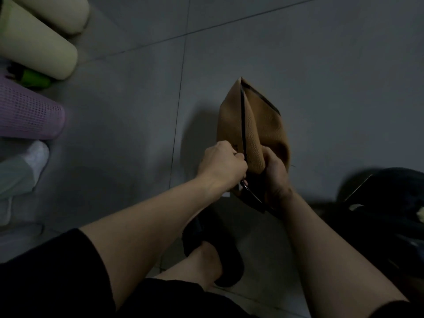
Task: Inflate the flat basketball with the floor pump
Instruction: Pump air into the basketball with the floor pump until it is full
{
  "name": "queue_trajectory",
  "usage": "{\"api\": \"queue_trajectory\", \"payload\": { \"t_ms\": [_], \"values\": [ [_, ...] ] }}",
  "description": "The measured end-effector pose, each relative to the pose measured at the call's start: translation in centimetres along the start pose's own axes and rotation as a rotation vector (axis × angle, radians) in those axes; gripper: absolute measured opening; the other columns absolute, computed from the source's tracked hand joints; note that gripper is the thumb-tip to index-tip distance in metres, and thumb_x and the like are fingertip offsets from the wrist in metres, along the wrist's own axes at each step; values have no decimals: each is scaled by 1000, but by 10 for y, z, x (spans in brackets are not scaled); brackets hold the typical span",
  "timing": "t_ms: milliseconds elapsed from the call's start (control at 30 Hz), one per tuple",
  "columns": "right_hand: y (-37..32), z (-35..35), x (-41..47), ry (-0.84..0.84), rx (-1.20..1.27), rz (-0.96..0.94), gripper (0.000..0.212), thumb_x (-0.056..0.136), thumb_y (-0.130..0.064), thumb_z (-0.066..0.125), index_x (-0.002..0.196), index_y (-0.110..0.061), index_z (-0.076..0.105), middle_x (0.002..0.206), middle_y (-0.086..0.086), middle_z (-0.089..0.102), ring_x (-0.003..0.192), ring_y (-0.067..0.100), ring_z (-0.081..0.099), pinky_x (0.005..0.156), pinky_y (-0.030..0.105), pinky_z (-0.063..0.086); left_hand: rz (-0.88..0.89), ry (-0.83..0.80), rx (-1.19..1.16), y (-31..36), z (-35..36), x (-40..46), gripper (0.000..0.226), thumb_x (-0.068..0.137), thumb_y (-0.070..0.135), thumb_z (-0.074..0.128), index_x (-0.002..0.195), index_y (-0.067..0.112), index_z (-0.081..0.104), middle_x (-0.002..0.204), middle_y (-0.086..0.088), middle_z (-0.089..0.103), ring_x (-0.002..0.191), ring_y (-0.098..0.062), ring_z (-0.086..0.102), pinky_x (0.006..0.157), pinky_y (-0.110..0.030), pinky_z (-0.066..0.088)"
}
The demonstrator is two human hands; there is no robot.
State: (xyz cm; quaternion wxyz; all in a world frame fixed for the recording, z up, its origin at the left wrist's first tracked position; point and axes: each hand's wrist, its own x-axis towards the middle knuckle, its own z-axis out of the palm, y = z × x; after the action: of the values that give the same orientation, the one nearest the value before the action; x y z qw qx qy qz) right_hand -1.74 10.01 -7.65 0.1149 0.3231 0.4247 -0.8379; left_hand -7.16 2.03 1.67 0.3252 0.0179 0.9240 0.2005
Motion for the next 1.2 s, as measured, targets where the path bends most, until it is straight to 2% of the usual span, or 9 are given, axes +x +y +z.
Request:
{"api": "queue_trajectory", "payload": {
  "t_ms": [233,367,467,700,833,867,900,933,1200],
  "values": [
    [-15,12,-17,-106,28,33,17,101,-43,29,100,-37,45,76,-11,53,58,-4,53,43,5,42,101,-61,531,29,6,-2,11,94,15,47,89,9,55,72,-4,46,66,-19,52,60,-30,47],
    [4,12,-6,-201,-3,30,40,99,-51,26,88,-29,58,85,-4,63,72,9,62,67,23,50,8,-146,437,13,-5,3,24,91,11,48,67,12,49,67,-7,52,53,-20,53,39,-23,39],
    [4,12,-8,-201,-14,2,36,101,-45,27,87,-31,57,76,-12,61,63,1,64,56,13,50,15,-159,310,-2,-5,8,30,90,11,45,60,12,46,72,-11,56,61,-24,56,46,-30,43],
    [0,12,-11,-152,-108,-84,37,101,-41,34,115,-16,58,119,12,59,112,23,56,105,42,40,-58,-193,237,-3,0,25,24,90,15,47,67,9,46,72,-9,55,63,-22,55,47,-28,42],
    [-17,6,-3,-98,-103,-113,23,99,-33,44,102,-22,64,95,-8,59,93,5,55,97,29,40,-119,-101,-426,-13,1,10,26,82,26,67,94,9,52,93,-10,62,79,-21,65,63,-33,55],
    [-16,2,1,-59,-108,-122,45,96,-38,48,126,-5,42,99,-4,60,96,8,56,99,30,41,-140,-89,-655,-14,4,2,34,79,25,72,102,11,51,102,-13,62,86,-24,66,71,-38,58],
    [-17,3,4,-48,-90,-127,20,91,-46,53,93,-26,49,111,0,61,106,13,57,105,36,40,-134,-68,-823,-14,8,-5,36,79,22,72,105,11,49,107,-15,62,90,-25,67,74,-40,58],
    [-14,2,7,-4,-84,-128,51,85,-53,56,121,-17,60,124,4,59,115,19,55,107,41,39,-112,-42,-888,-15,13,-12,34,82,20,69,108,11,49,108,-15,63,91,-24,67,74,-38,58],
    [-18,9,-8,-92,-57,-187,25,103,-33,33,90,-19,48,52,-7,53,40,10,46,36,19,33,-10,73,-574,-19,34,-20,26,98,40,32,107,20,47,95,-11,60,85,-25,61,81,-45,54]
  ]
}}
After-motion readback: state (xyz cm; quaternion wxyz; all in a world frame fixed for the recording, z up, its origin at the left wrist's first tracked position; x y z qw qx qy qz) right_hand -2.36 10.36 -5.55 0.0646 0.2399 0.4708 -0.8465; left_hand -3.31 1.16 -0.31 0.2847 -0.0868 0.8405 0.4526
